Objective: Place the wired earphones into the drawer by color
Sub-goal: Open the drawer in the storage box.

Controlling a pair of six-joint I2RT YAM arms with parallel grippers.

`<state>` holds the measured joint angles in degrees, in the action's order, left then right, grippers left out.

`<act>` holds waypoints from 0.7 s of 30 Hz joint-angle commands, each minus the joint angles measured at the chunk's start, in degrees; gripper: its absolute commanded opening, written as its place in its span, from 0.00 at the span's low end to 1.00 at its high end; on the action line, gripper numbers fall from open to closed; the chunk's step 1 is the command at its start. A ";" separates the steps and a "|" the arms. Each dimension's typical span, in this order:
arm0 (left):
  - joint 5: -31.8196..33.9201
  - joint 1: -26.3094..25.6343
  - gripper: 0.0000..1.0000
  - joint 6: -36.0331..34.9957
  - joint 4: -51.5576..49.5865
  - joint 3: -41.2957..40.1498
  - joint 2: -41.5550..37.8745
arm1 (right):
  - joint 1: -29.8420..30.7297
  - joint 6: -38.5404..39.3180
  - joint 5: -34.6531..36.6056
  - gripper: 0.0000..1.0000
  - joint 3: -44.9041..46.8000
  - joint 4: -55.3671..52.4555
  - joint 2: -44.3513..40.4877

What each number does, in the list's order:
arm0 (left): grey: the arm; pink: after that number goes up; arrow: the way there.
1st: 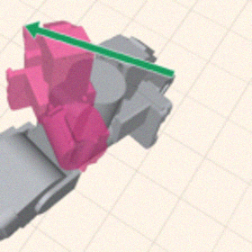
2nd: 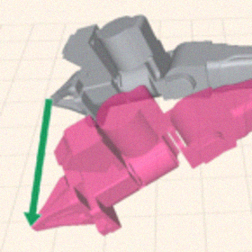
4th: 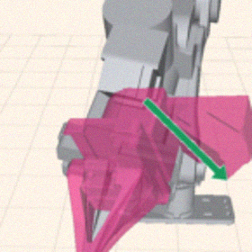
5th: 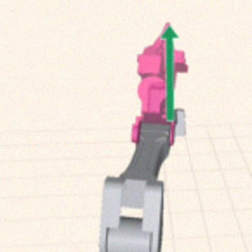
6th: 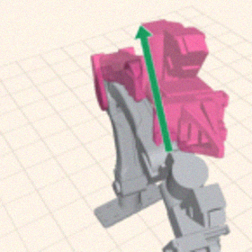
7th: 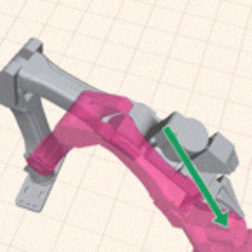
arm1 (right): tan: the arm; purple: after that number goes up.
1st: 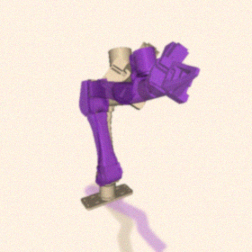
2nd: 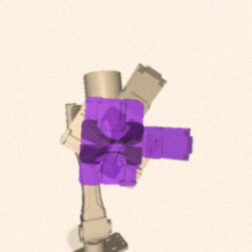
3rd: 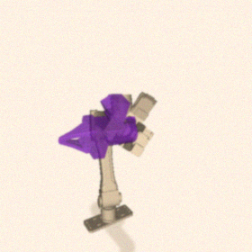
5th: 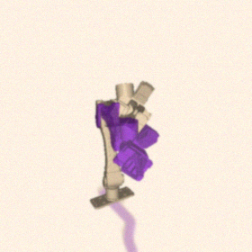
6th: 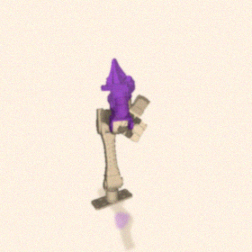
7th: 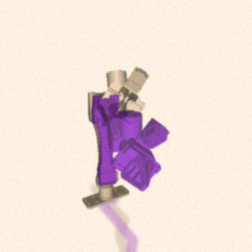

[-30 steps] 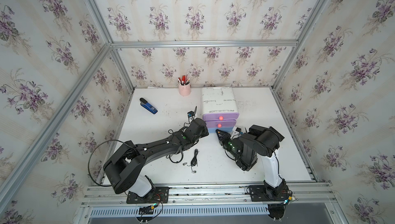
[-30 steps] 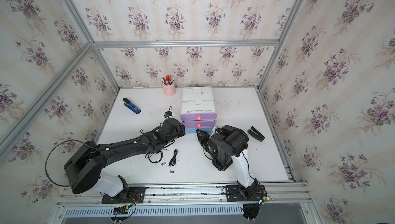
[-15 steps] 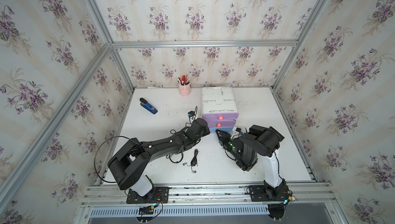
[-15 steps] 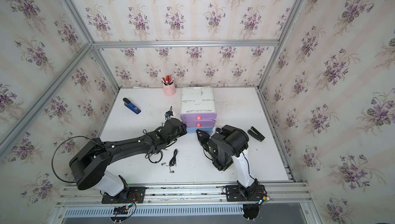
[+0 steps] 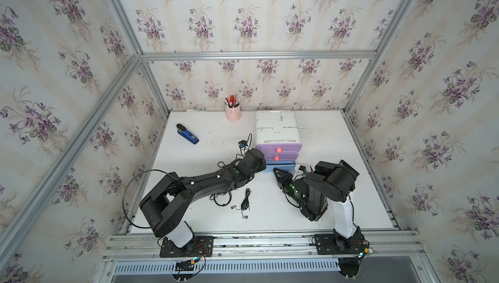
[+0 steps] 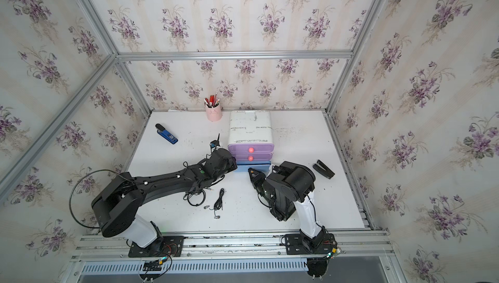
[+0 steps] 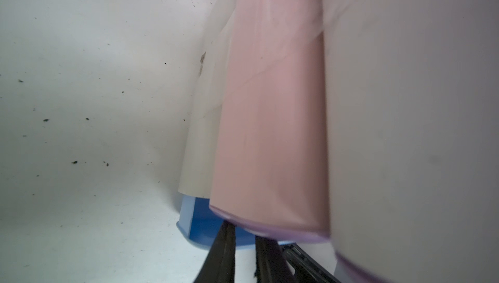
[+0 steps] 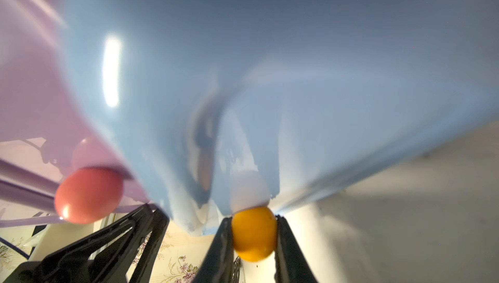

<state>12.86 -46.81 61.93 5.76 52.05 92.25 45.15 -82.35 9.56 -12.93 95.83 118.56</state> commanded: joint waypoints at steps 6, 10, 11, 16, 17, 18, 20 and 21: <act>1.90 0.31 0.19 -0.24 0.89 0.24 0.38 | 4.01 -2.76 -1.77 0.11 5.77 8.59 -3.14; 1.72 0.22 0.19 -0.49 0.66 0.33 0.58 | 6.65 -3.23 -0.71 0.11 7.25 8.59 -4.81; 1.62 0.25 0.19 -0.50 0.74 0.26 0.63 | 7.53 -3.61 -0.26 0.11 7.49 8.64 -5.08; 1.64 0.18 0.19 -0.59 0.58 0.15 0.47 | 10.97 -4.83 1.47 0.11 8.64 8.61 -5.67; 1.64 0.14 0.19 -0.66 0.50 0.16 0.41 | 11.50 -5.04 1.67 0.11 8.82 8.73 -5.86; 1.64 0.16 0.19 -0.69 0.44 0.15 0.39 | 11.95 -5.18 1.90 0.11 9.09 8.64 -6.04; 1.73 0.16 0.19 -0.83 0.39 0.05 0.31 | 12.96 -5.22 2.38 0.11 9.56 8.71 -6.58; 1.70 0.14 0.19 -0.76 0.39 -0.10 0.31 | 13.37 -5.39 2.81 0.11 9.95 8.59 -6.68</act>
<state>13.08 -46.78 61.84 5.67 52.05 92.73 57.36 -87.37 17.28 -3.79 95.79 111.94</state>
